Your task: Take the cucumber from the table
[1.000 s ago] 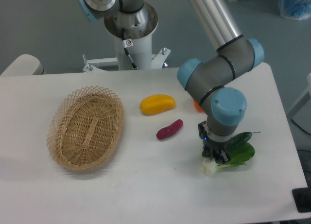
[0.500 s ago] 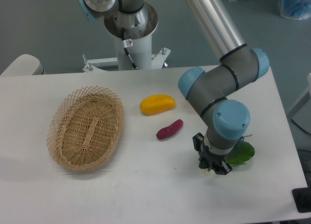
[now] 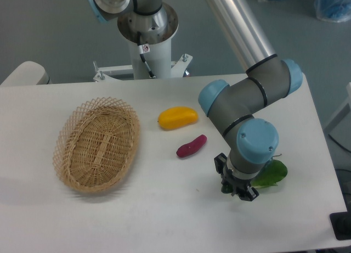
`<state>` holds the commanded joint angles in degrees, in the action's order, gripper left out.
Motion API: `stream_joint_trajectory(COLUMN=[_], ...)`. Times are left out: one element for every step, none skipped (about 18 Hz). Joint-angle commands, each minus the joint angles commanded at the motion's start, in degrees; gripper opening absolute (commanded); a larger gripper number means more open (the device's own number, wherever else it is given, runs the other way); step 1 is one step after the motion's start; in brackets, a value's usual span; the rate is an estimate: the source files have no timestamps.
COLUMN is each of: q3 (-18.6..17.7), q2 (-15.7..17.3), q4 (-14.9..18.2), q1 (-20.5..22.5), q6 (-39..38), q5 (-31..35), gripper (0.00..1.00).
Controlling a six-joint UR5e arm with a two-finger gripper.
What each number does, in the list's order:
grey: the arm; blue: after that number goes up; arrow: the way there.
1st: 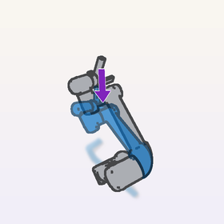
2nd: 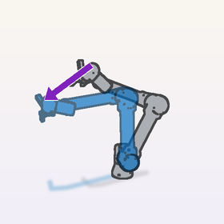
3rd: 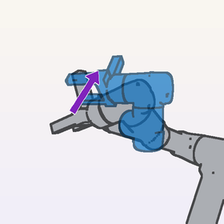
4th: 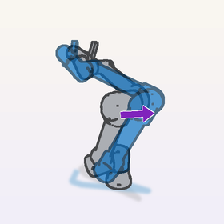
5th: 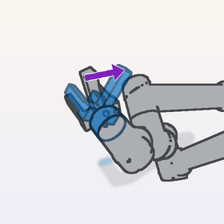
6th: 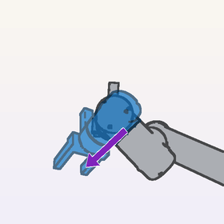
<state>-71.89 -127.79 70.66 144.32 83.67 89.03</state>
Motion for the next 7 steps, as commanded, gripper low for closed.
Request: stream_joint_trajectory(q3=[0.09, 0.09, 0.09, 0.00, -0.09, -0.18, -0.18], q2=[0.00, 0.00, 0.00, -0.09, 0.00, 0.00, 0.00], q4=[-0.09, -0.09, -0.09, -0.09, -0.18, -0.09, -0.09], q1=[-0.09, -0.09, -0.09, -0.09, -0.09, -0.09, -0.09], q6=[0.09, 0.18, 0.18, 0.18, 0.26, 0.26, 0.18], q5=[0.00, 0.00, 0.00, 0.00, 0.00, 0.00, 0.00], gripper=[0.30, 0.30, 0.30, 0.30, 0.30, 0.30, 0.30])
